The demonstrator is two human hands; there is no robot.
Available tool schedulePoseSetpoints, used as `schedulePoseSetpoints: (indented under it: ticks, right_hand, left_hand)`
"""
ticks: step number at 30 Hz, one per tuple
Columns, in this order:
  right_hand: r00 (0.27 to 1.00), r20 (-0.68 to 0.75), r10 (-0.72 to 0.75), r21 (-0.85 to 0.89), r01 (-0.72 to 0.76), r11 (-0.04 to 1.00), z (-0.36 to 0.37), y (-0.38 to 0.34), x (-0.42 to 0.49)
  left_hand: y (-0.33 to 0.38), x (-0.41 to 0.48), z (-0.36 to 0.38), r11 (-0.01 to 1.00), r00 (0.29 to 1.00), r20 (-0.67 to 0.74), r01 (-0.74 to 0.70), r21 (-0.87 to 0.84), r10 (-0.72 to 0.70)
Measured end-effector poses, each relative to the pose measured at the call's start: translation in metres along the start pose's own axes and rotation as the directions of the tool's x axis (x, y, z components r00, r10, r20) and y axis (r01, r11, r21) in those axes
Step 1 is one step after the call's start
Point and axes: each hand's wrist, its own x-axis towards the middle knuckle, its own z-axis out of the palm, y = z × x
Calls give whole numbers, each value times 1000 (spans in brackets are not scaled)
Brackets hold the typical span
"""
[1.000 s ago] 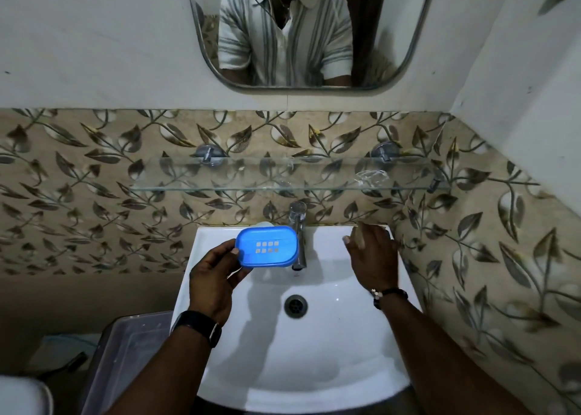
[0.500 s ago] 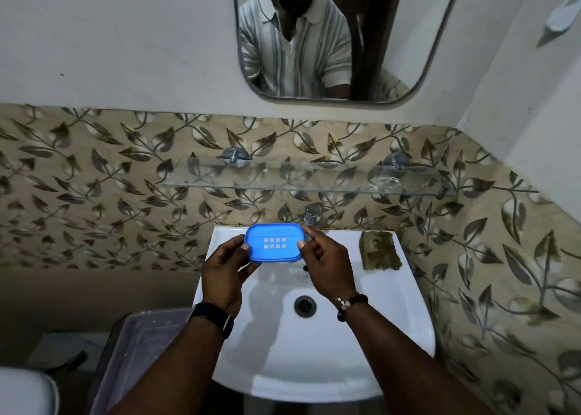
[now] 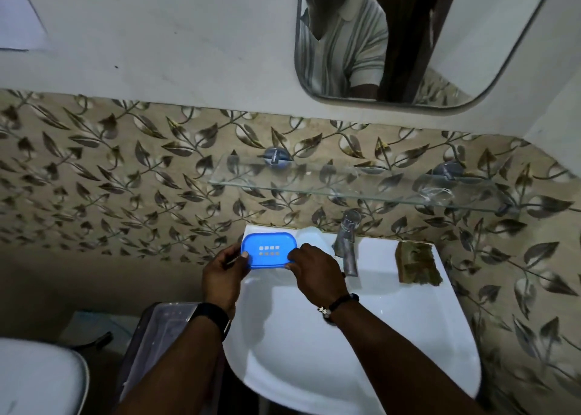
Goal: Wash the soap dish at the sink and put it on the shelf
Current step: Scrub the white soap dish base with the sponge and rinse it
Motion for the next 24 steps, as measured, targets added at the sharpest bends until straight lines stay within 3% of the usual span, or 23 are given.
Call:
schedulePoseSetpoints:
  ticks: [4,9,14,17,19,24]
  right_hand:
    - [993,95,73,-98,-63,993,23,0,23]
    - [974,169,147,-151,-122,981,45,3,40]
    - [955,223,196,-214,-149,966,63,7,50]
    - [944,261,201,-271,-128,954,69,12,57]
    - [939,282,198,-316,-105,943,72,14,62]
    - [950,263,167,-407,-48,912,72,11,68]
  left_hand:
    - [-5,25,-6,905,989,54,-146,399,136]
    - [-15,42,-7,689,969,191,-245,682,156]
    - [-28,58,-4,497,949,282,-313,809,140]
    - [-39,71,-5,214,936,334,-350,912,108]
    - [-45,79,-4,84,929,363,-368,926,68]
    - [-55,94,-7,-14,904,418,-418,908,87]
